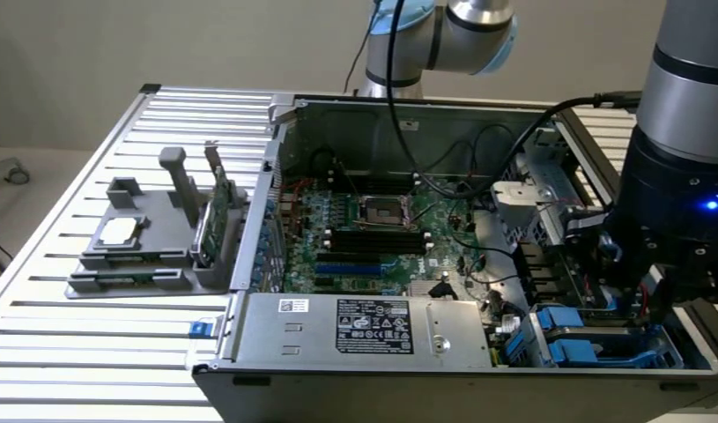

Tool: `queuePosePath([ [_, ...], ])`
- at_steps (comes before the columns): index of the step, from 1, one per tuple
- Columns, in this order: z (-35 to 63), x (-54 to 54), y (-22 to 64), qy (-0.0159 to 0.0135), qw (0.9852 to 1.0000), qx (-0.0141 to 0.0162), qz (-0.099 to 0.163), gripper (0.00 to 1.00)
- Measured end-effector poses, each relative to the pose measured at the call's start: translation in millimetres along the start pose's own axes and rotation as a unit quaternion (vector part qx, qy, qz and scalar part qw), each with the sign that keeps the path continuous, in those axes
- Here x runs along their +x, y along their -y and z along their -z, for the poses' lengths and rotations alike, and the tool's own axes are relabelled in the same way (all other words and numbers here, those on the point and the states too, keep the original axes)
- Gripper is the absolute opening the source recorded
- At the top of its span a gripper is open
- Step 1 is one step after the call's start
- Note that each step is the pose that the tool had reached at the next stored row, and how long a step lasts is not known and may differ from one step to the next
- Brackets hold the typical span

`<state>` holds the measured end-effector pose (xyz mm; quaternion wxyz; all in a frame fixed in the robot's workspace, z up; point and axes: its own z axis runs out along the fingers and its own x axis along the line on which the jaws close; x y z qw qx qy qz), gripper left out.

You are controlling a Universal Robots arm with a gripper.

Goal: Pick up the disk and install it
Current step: 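Insert the first disk wire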

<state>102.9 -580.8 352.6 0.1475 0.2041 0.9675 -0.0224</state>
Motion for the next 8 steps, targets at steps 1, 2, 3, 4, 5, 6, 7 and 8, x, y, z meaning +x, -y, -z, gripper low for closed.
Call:
queuePosePath([
  [1,-0.1,0.0,0.0,-0.0018,1.0,-0.0026,-0.005,0.31],
  [2,0.0,0.0,0.0,-0.0037,0.9999,-0.0059,-0.011,0.31],
  [3,-0.1,0.1,0.0,-0.0058,0.9998,-0.0095,-0.016,0.31],
  [4,-0.1,0.1,0.0,-0.0077,0.9997,-0.0124,-0.021,0.31],
  [5,0.0,0.1,0.0,-0.0092,0.9995,-0.0146,-0.026,0.31],
  [6,0.0,0.1,0.0,-0.0101,0.9994,-0.016,-0.03,0.31],
  [7,0.1,0.1,-0.1,-0.0107,0.9993,-0.0167,-0.032,0.31],
  [8,0.1,0.1,0.0,-0.0111,0.9992,-0.0173,-0.034,0.31],
])
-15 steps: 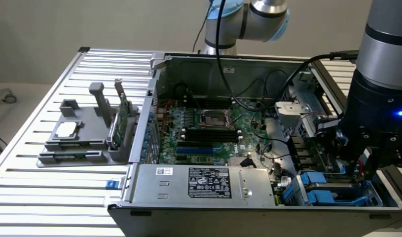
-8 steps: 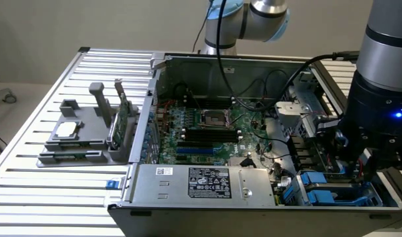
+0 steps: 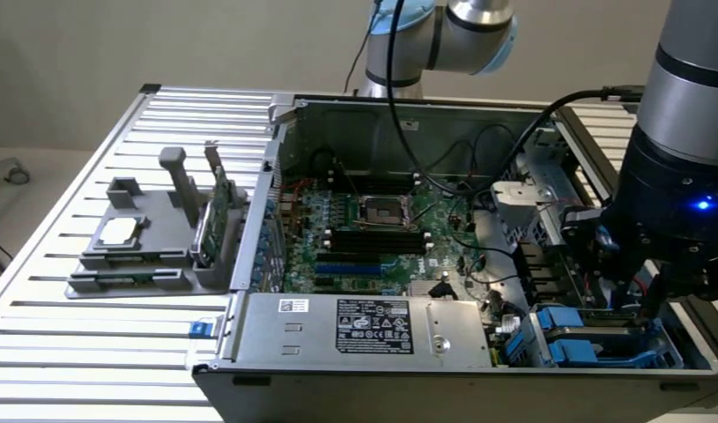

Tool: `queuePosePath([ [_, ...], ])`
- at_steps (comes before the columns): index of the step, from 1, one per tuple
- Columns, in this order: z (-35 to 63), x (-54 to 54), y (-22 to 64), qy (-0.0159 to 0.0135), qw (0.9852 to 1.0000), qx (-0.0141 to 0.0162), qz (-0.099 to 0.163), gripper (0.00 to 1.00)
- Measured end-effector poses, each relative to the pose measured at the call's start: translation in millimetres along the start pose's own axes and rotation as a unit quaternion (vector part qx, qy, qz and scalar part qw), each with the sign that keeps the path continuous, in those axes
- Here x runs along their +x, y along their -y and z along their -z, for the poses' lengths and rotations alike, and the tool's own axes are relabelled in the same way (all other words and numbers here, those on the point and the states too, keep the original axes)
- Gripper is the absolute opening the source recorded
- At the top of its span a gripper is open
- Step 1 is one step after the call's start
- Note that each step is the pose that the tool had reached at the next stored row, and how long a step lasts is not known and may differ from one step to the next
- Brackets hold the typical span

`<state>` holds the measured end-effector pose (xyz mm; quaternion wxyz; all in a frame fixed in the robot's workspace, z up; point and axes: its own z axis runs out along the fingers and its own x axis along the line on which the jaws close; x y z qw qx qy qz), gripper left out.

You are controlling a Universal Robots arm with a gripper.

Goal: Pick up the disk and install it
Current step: 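Insert the first disk wire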

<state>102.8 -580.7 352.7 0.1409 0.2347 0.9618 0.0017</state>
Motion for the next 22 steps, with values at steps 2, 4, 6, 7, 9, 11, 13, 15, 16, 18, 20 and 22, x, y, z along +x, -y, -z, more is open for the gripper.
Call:
queuePosePath([
  [2,0.0,-0.7,-0.2,-0.0003,1.0,-0.0002,-0.002,0.31],
  [4,0.1,-1.8,-0.5,-0.0002,1.0,0.0003,-0.004,0.31],
  [6,0.2,-3.5,-1.1,0.0,1.0,0.0007,-0.006,0.31],
  [7,0.3,-4.2,-1.3,0.0,1.0,0.0011,-0.007,0.31],
  [9,0.2,-5.4,-1.6,0.0002,1.0,0.0017,-0.009,0.31],
  [11,0.0,-6.4,-1.5,0.0004,0.9999,0.0025,-0.012,0.31],
  [13,-0.2,-7.3,-1.3,0.0007,0.9999,0.0034,-0.015,0.31],
  [15,-0.4,-8.1,-0.8,0.0009,0.9998,0.0042,-0.018,0.31],
  [16,-0.5,-8.5,-0.5,0.001,0.9998,0.0047,-0.02,0.31],
  [18,-0.5,-9.1,0.3,0.0013,0.9997,0.0059,-0.024,0.31],
  [20,-0.7,-9.5,1.2,0.0017,0.9995,0.0074,-0.029,0.31],
  [22,-1.0,-9.9,2.0,0.0022,0.9993,0.0092,-0.036,0.31],
])
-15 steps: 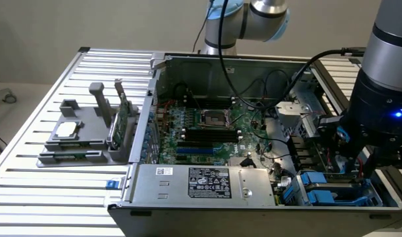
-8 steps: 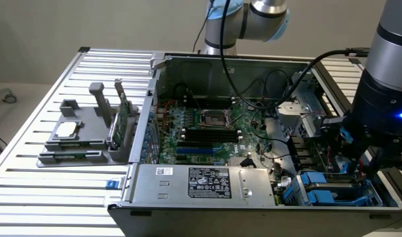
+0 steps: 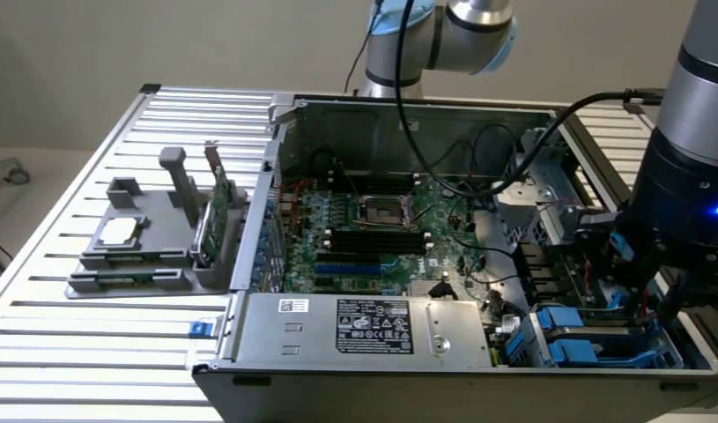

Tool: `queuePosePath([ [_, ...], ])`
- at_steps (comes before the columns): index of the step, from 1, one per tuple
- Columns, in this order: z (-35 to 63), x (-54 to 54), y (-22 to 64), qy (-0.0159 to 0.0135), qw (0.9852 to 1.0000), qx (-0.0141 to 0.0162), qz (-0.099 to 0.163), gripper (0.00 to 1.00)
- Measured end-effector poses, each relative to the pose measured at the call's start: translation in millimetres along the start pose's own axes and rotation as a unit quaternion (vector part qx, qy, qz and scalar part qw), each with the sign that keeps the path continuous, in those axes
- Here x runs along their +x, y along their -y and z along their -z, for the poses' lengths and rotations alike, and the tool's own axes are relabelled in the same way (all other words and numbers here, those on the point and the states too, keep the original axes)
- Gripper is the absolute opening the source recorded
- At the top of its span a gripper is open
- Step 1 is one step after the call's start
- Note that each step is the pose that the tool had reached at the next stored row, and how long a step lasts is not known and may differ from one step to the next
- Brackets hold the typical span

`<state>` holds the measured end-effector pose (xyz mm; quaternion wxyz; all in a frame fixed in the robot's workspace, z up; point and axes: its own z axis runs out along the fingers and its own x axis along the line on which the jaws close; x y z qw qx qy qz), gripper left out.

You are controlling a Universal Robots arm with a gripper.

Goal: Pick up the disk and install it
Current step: 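Insert the first disk wire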

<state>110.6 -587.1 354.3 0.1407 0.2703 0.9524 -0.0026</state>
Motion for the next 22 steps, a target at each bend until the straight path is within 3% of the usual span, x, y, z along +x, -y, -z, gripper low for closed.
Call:
queuePosePath([
  [15,-3.2,-1.2,3.6,0.0032,0.9985,0.0137,-0.052,0.31],
  [20,-3.8,-2.4,3.7,0.001,0.9982,0.0157,-0.057,0.31],
  [22,-3.5,-2.9,4.0,-0.0062,0.9982,0.0207,-0.057,0.31],
])
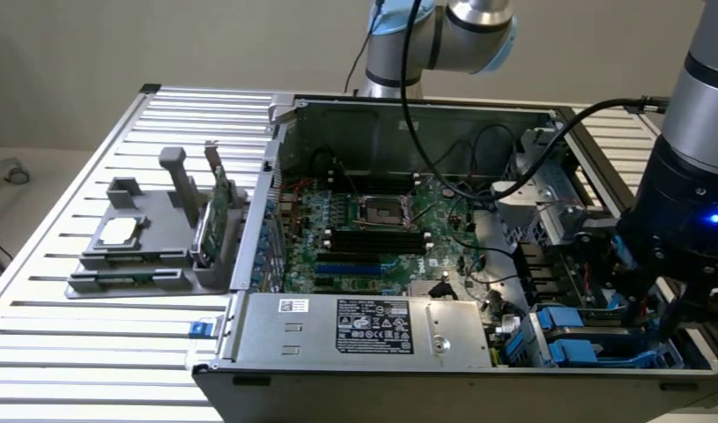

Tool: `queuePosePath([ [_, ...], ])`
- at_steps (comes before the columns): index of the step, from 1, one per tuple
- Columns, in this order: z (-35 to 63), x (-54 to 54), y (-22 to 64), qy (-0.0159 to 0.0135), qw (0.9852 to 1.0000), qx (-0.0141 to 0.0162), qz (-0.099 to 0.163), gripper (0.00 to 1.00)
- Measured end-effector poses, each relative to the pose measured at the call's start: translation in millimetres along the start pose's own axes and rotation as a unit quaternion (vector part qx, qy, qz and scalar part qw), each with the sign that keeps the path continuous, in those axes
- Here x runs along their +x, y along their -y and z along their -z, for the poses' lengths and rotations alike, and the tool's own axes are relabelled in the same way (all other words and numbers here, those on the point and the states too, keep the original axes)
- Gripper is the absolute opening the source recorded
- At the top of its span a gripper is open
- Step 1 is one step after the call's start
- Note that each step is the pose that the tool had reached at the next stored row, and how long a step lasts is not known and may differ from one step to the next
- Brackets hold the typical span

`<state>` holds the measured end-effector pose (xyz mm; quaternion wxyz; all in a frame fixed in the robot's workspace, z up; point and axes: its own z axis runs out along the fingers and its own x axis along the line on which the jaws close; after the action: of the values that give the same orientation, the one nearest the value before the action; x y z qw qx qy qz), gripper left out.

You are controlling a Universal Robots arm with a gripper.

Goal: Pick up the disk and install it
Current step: 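Insert the first disk wire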

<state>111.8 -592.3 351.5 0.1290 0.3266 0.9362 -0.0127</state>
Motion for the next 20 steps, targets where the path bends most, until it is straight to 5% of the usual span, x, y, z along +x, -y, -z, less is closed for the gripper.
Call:
queuePosePath([
  [5,0.9,-0.6,0.4,-0.02,0.9997,0.0125,0.002,0.31],
  [10,4.0,-1.8,0.2,-0.0351,0.9992,0.0212,0.003,0.31],
  [20,21.4,-9.9,-2.5,-0.0538,0.998,0.0332,0.004,0.31],
])
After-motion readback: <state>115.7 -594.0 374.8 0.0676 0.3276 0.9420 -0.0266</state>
